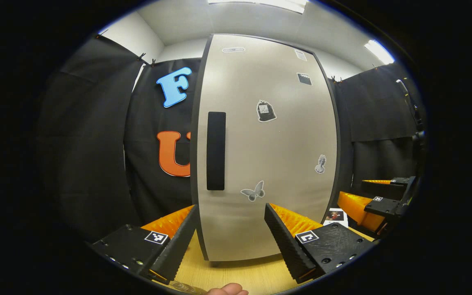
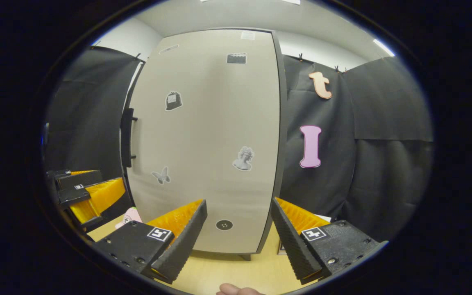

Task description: Open the cabinet door with the right hand, grasp the bottle in the cabinet with the left hand and place it on the coaster, then close the cabinet door with the right hand.

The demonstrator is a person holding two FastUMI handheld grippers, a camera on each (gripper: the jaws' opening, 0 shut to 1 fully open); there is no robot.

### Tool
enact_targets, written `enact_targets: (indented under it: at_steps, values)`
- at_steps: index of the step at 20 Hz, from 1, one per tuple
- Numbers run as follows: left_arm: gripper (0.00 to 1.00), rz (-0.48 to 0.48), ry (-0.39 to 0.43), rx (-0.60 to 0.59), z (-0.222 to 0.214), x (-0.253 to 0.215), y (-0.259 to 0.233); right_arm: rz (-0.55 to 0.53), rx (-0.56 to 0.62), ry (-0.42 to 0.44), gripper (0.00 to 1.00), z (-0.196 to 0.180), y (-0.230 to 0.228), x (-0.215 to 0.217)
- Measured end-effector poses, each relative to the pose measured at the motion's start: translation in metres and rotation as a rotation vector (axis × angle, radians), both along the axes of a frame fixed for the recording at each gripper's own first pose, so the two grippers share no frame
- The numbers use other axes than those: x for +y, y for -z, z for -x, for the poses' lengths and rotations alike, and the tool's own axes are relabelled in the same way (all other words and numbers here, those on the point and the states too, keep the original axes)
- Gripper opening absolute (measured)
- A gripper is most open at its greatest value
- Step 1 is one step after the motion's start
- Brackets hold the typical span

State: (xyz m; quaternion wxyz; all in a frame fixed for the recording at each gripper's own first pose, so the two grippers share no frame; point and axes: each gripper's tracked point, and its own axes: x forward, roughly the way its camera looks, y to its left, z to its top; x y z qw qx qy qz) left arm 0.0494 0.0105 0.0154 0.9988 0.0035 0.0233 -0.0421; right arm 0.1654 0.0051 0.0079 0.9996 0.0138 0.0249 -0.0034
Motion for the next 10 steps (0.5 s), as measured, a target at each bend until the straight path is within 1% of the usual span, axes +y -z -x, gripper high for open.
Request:
enact_targets:
  at_steps: [10]
  values:
    - [0.97, -0.006, -0.024, 0.007, 0.0023, 0.0058, 0.0024, -0.009, 0.003, -0.011, 1.0, 0.0039, 0.003, -0.0007]
